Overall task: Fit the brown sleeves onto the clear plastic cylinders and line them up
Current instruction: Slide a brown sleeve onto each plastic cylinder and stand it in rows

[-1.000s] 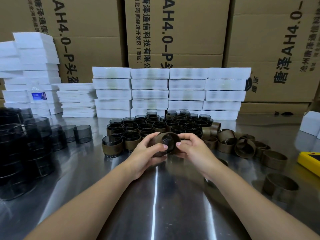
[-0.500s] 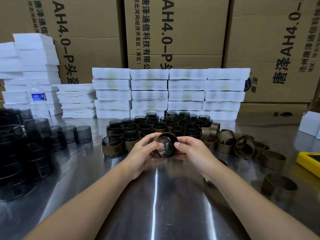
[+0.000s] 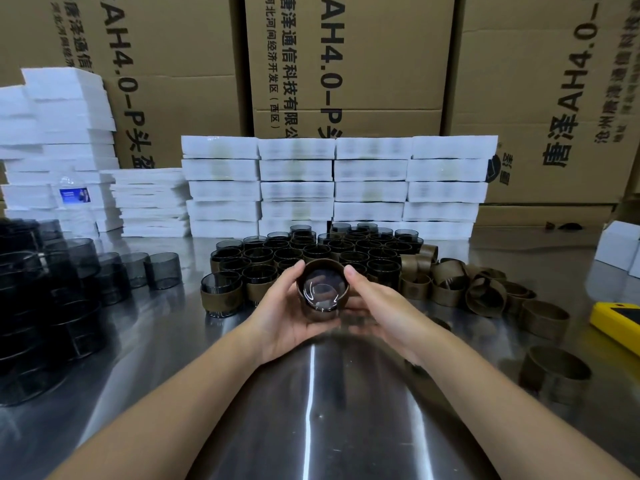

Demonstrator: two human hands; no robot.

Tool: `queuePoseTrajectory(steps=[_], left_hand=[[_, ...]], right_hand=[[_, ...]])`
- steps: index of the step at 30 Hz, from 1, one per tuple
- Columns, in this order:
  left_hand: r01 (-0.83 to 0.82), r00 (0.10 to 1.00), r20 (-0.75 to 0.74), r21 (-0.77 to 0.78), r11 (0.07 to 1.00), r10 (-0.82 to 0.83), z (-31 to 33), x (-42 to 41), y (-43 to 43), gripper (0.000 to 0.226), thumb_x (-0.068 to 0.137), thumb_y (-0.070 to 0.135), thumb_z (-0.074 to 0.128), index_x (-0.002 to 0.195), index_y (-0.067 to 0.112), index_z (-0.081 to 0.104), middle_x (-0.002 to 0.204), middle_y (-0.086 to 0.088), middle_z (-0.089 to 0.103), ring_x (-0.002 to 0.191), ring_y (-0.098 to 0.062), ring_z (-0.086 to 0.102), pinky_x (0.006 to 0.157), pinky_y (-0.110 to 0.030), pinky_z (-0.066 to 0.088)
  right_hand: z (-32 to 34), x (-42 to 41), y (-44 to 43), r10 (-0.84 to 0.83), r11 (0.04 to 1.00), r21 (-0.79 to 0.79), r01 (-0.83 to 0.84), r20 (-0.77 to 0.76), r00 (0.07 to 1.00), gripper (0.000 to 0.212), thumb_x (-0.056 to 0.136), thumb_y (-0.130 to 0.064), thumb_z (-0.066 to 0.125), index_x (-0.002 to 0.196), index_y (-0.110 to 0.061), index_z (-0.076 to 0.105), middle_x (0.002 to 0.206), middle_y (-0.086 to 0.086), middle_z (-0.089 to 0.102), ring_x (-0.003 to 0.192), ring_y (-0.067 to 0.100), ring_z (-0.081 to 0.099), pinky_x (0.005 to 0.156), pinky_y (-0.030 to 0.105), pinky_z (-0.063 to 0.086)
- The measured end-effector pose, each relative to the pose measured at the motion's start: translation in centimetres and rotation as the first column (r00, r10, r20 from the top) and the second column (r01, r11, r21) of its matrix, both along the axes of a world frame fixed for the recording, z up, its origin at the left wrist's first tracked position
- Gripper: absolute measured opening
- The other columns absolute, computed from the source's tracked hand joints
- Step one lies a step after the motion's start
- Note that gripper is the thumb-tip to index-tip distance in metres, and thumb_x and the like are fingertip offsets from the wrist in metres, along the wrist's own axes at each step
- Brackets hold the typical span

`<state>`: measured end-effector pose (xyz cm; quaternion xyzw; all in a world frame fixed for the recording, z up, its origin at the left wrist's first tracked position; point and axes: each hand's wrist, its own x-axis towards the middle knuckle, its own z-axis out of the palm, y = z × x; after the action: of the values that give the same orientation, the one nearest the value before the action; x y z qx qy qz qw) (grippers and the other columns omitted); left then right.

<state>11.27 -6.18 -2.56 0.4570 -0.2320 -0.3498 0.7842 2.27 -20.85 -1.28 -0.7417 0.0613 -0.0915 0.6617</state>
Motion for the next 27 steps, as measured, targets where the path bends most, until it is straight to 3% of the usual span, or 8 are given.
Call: queuePoseTrajectory(steps=[3,5,7,10,13,17,22,27], left_hand=[[-0.019,0.999,0.027,0.089,0.996,0.017,0.1,-0.1,-0.3,0.068,0.075,0.066,0.050,0.115,0.015,0.070,0.118,-0.013,0.069,0.107,-0.029,0.067,0.085,-0.042,0.057],[-0.057,0.993,0.108,0.199,0.978,0.036,0.0,-0.1,-0.5,0.076,0.073,0.072,0.044,0.122,0.018,0.063,0.117,-0.011,0.070,0.109,-0.028,0.067,0.085,-0.039,0.057],[-0.090,0.982,0.184,0.277,0.957,0.039,-0.1,-0.2,-0.5,0.072,0.078,0.074,0.036,0.120,0.022,0.063,0.113,-0.007,0.072,0.104,-0.023,0.069,0.074,-0.033,0.059],[-0.107,0.978,0.205,0.297,0.949,0.046,-0.1,-0.2,-0.5,0.067,0.088,0.071,0.026,0.116,0.024,0.064,0.111,-0.006,0.073,0.102,-0.022,0.069,0.068,-0.030,0.059],[-0.112,0.977,0.206,0.298,0.948,0.051,-0.1,-0.3,-0.5,0.065,0.090,0.069,0.025,0.114,0.024,0.065,0.109,-0.007,0.073,0.100,-0.022,0.070,0.065,-0.030,0.058],[-0.133,0.967,0.249,0.321,0.938,0.052,-0.3,-0.3,-0.6,0.064,0.093,0.066,0.022,0.114,0.023,0.064,0.106,-0.009,0.074,0.094,-0.024,0.072,0.061,-0.028,0.058],[-0.231,0.937,0.326,0.297,0.927,0.129,-0.7,-0.2,-1.0,0.068,0.095,0.064,0.020,0.110,0.017,0.068,0.097,-0.015,0.074,0.079,-0.023,0.073,0.050,-0.024,0.054],[-0.390,0.873,0.410,0.263,0.883,0.263,-0.9,-0.6,-1.7,0.069,0.098,0.060,0.020,0.082,0.026,0.078,0.085,-0.011,0.076,0.067,-0.022,0.071,0.046,-0.023,0.052]], right_hand=[[-0.2,0.1,0.3,-0.060,0.998,-0.017,0.060,-0.006,0.998,0.069,0.063,-0.078,0.053,0.105,-0.025,0.064,0.093,-0.001,0.071,0.085,0.013,0.068,0.071,0.028,0.055],[-0.4,0.2,0.5,-0.091,0.995,-0.029,0.090,-0.007,0.996,0.056,0.078,-0.074,0.046,0.105,-0.028,0.062,0.090,-0.003,0.070,0.084,0.013,0.068,0.071,0.028,0.056],[-0.4,0.3,0.7,-0.103,0.995,-0.013,0.103,-0.006,0.995,0.053,0.086,-0.069,0.039,0.116,-0.031,0.058,0.101,-0.004,0.069,0.093,0.015,0.068,0.074,0.030,0.057],[-0.4,0.4,0.9,-0.096,0.995,-0.019,0.095,-0.019,0.995,0.054,0.090,-0.066,0.034,0.128,-0.031,0.050,0.122,0.000,0.061,0.106,0.019,0.062,0.083,0.037,0.056],[-0.4,0.5,1.1,-0.121,0.992,-0.047,0.119,-0.034,0.992,0.052,0.094,-0.061,0.028,0.132,-0.031,0.046,0.125,0.002,0.059,0.103,0.021,0.063,0.069,0.029,0.056],[-0.6,0.6,1.5,-0.220,0.970,-0.113,0.214,-0.047,0.974,0.045,0.097,-0.056,0.023,0.122,-0.028,0.047,0.110,0.006,0.064,0.085,0.025,0.068,0.075,0.035,0.056],[-0.6,0.6,2.4,-0.272,0.953,-0.140,0.269,-0.006,0.962,0.048,0.099,-0.052,0.019,0.113,-0.022,0.053,0.093,0.008,0.069,0.056,0.014,0.058,0.060,0.026,0.049],[-0.7,0.5,2.8,-0.315,0.944,-0.106,0.314,0.009,0.949,0.054,0.101,-0.047,0.018,0.103,-0.016,0.062,0.087,0.012,0.069,0.054,0.013,0.054,0.059,0.026,0.046]])
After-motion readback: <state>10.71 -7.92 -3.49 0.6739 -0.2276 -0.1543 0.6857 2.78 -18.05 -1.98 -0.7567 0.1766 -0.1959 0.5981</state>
